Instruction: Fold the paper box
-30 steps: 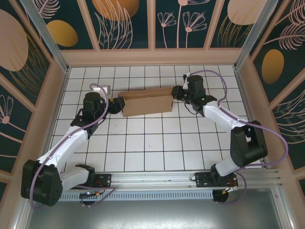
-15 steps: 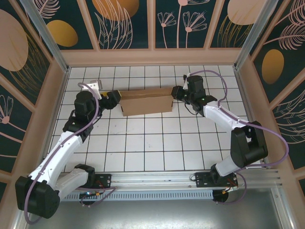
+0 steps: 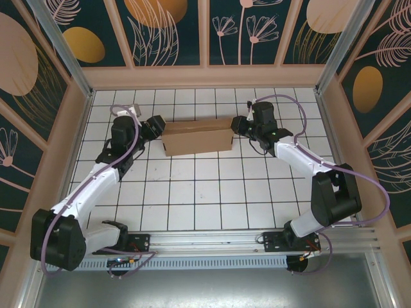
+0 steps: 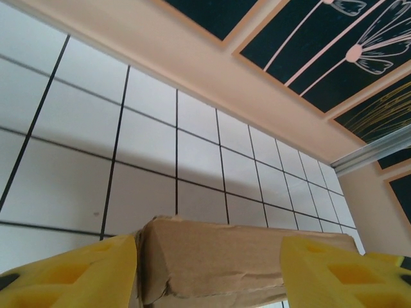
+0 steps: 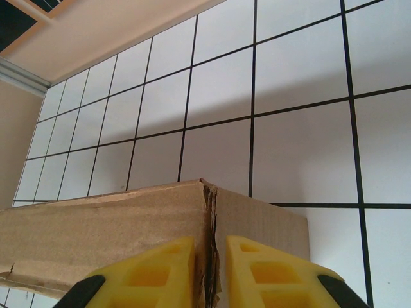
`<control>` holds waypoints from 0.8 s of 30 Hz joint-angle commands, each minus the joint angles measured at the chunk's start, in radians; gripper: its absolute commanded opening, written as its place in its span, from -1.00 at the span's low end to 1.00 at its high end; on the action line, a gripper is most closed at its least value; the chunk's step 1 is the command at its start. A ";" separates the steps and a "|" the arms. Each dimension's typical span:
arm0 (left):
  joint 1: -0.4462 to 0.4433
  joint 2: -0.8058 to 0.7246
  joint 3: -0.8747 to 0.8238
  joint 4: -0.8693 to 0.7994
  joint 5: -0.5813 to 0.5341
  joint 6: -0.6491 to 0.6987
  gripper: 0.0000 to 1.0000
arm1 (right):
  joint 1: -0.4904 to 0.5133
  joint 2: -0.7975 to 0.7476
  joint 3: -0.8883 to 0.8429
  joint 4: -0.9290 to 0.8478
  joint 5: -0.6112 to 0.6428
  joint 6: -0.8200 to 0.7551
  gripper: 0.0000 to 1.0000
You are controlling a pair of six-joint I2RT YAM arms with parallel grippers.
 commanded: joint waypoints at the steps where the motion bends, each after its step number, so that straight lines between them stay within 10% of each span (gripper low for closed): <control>1: -0.001 -0.006 -0.062 0.088 0.017 -0.054 0.16 | 0.008 -0.006 -0.023 -0.062 0.026 -0.014 -0.60; 24: 0.005 -0.090 -0.229 0.080 -0.110 -0.037 -0.10 | 0.000 0.033 -0.119 -0.048 0.022 -0.057 -0.59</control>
